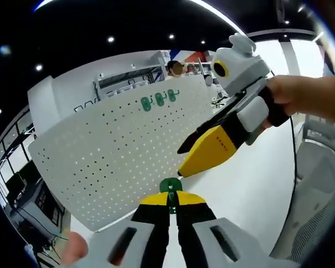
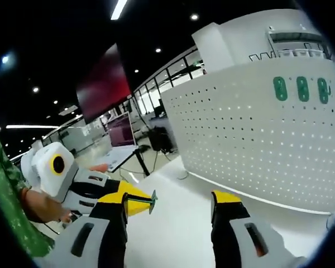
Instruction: Insert the hook assembly into the mounting plate slot until the hook locks in place.
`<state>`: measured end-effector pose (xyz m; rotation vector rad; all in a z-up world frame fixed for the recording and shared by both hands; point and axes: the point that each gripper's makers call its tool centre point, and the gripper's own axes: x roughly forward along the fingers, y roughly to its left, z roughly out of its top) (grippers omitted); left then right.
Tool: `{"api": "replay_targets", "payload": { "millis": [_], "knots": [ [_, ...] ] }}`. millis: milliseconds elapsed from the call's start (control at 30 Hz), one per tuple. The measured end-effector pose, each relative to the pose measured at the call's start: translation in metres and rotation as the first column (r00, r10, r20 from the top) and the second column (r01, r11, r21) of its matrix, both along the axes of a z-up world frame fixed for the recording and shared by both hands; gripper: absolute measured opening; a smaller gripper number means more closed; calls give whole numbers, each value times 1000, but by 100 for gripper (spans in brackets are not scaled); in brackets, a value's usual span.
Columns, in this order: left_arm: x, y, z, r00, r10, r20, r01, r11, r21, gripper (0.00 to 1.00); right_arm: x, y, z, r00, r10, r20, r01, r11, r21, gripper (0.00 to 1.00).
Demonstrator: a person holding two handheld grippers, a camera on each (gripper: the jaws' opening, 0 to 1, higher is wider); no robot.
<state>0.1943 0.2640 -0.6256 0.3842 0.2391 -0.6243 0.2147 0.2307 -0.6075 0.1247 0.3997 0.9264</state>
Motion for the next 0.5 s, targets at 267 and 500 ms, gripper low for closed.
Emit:
{"api": "replay_targets", "payload": {
  "millis": [267, 500],
  "knots": [
    [2, -6, 2, 1000, -16, -1, 16, 1000, -16, 3, 0, -12, 2, 995, -40, 93, 44, 998, -35, 89],
    [1, -8, 4, 1000, -15, -8, 15, 999, -35, 3, 3, -23, 11, 983, -100, 156, 101, 995, 1, 100]
  ]
}}
